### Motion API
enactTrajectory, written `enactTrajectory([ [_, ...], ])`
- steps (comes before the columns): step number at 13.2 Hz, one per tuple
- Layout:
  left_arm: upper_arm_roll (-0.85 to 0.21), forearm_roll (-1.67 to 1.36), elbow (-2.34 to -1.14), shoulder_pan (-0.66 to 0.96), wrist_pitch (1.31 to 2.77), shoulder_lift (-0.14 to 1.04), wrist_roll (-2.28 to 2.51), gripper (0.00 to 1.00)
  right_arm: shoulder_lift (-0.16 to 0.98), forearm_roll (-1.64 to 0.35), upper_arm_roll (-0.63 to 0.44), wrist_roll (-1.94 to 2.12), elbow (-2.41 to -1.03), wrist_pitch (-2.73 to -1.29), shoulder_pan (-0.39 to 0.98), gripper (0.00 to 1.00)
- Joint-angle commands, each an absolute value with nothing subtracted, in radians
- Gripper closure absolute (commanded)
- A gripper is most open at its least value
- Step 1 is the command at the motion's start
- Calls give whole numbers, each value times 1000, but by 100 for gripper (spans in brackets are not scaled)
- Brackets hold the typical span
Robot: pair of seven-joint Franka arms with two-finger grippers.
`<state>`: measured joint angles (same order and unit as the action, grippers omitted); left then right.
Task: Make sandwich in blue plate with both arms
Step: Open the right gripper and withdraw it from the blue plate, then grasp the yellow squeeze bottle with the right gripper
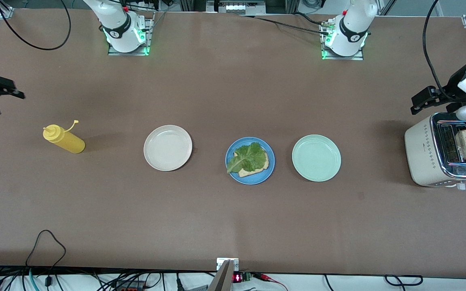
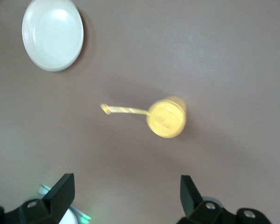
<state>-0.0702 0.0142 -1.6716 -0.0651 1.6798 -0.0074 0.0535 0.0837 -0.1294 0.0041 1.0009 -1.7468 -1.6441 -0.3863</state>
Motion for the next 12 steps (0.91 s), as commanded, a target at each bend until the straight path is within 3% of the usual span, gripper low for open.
enactTrajectory([
  [1, -74, -2, -1661, -66, 1651, -17, 38, 0, 80, -187, 26, 1361, -1809, -1735, -515, 0],
  [7, -78, -5, -1661, -55, 1657, -14, 46, 0, 334, -544, 14, 2047, -1802, -1750, -708, 0],
  [12, -80, -6, -1661, -61, 1658, -9, 35, 0, 485, -735, 15, 2293, -1796, -1749, -719, 0],
])
